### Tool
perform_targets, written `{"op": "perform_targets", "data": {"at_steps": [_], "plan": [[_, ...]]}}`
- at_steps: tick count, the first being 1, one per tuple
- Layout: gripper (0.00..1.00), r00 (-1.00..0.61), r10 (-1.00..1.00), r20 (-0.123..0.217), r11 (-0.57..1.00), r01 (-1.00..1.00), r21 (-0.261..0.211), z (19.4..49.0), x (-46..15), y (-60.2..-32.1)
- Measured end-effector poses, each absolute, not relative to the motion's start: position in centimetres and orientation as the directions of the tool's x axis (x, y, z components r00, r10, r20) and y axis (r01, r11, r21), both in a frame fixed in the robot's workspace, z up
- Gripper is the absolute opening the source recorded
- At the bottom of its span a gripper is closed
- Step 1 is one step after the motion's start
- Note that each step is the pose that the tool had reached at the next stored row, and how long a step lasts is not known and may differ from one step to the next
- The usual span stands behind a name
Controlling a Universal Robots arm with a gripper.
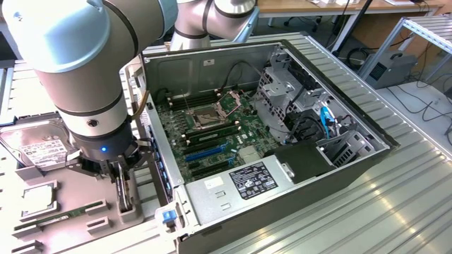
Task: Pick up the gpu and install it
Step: 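Pick up the gpu and move the gpu toward the slot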
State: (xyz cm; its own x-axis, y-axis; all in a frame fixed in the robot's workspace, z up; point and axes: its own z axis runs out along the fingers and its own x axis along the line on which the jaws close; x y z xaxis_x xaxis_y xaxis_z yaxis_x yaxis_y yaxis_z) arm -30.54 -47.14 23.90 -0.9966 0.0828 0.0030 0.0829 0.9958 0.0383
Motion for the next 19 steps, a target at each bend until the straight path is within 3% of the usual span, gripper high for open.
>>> {"op": "perform_targets", "data": {"at_steps": [12,19], "plan": [[0.27,-1.0,0.028,0.003,0.999,0.028,0.038,23.9,-30.5,-47.1],[0.27,-1.0,0.028,0.003,0.999,0.028,0.043,27.0,-30.5,-47.1]]}}
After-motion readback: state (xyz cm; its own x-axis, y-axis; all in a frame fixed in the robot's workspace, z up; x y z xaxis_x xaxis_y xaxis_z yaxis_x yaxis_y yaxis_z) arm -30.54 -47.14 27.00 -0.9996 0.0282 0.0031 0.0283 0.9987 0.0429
